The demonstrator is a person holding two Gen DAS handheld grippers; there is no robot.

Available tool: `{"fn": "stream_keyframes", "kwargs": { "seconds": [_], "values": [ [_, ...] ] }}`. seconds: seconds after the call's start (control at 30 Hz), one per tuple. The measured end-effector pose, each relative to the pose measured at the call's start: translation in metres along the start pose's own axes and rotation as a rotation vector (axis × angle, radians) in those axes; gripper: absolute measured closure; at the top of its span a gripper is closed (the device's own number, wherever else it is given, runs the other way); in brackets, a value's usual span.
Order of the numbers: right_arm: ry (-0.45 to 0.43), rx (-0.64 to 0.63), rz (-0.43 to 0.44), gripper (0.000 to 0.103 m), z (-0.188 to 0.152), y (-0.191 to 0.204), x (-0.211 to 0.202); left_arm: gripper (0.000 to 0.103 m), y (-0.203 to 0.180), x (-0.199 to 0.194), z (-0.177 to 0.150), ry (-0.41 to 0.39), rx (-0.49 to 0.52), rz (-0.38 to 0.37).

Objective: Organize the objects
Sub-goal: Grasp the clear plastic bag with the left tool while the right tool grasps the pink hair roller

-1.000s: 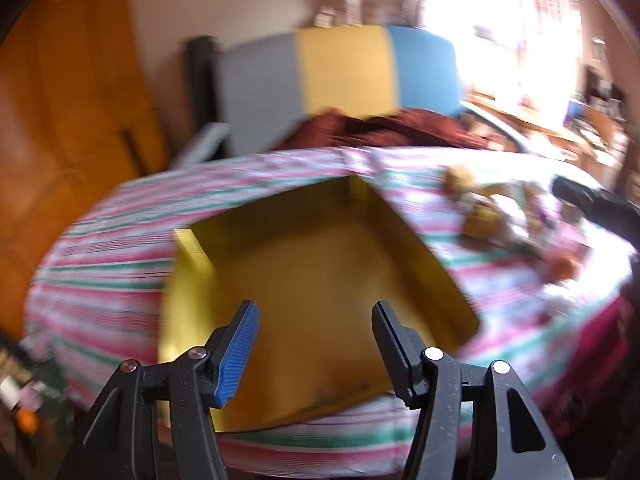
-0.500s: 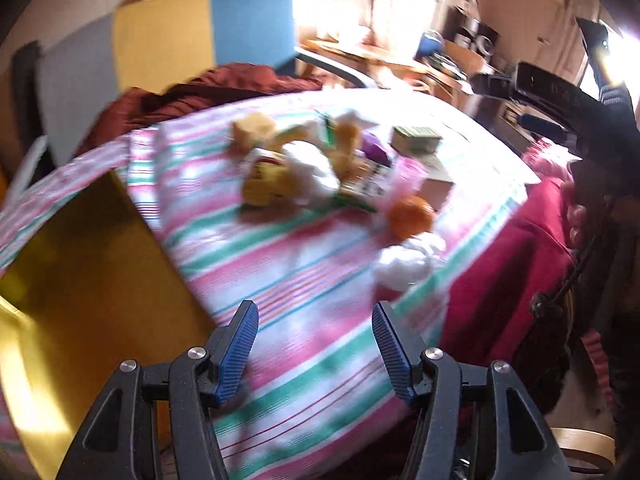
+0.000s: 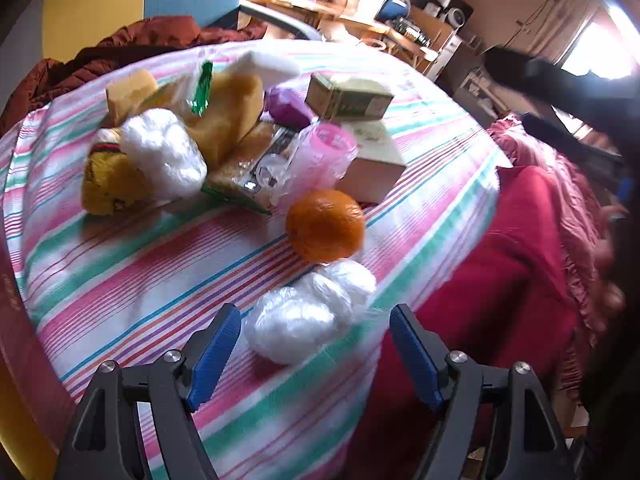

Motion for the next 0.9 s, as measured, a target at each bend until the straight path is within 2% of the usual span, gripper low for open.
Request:
{"fn": "stream_keyframes", "kwargs": {
  "seconds": [0.1,0.13,0.23,0.43,0.57,0.7,0.83,0.9],
  "values": [
    [0.022,-0.007,0.014,0.000,-0.001,0.001,0.004,0.045,0.006,0.016,-0.003,0.025,-0.021,-0.005],
    [0.033,-0.013,0.017,0.000,-0.002,0.002,0.006,0.052,0.008,0.014,-0.005,0.007,-0.020,-0.009],
    [0.088,-0.023,0.037,0.000,-0.008,0.004,0.016,0.061,0.017,0.006,-0.011,-0.013,0.007,0.013],
    [0.257,-0.079,0.100,0.000,-0.024,0.027,0.046,0.061,0.037,-0.019,-0.022,-0.069,-0.007,0.029],
    [0.337,-0.132,0.113,0.000,-0.034,0.046,0.063,0.061,0.042,-0.036,-0.028,-0.092,-0.018,0.018],
    [0.378,-0.227,0.087,0.001,-0.028,0.059,0.081,0.061,0.047,-0.050,-0.033,-0.110,-0.041,0.007],
    [0.454,-0.333,0.050,0.003,-0.029,0.064,0.108,0.061,0.052,-0.067,-0.035,-0.143,-0.071,-0.004],
    [0.514,-0.348,0.033,0.005,-0.035,0.062,0.123,0.061,0.056,-0.074,-0.036,-0.162,-0.081,-0.005]
  ]
}}
Point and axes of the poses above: each gripper's, at about its wrist camera, not at the fingertips, and x roughly the way its jaws point, y to its left, z to its top, the point moved 6 cm from there along x, roughly the way its jaws point, and after that the axes turned 9 degrees about z, right-handed, at the moved point
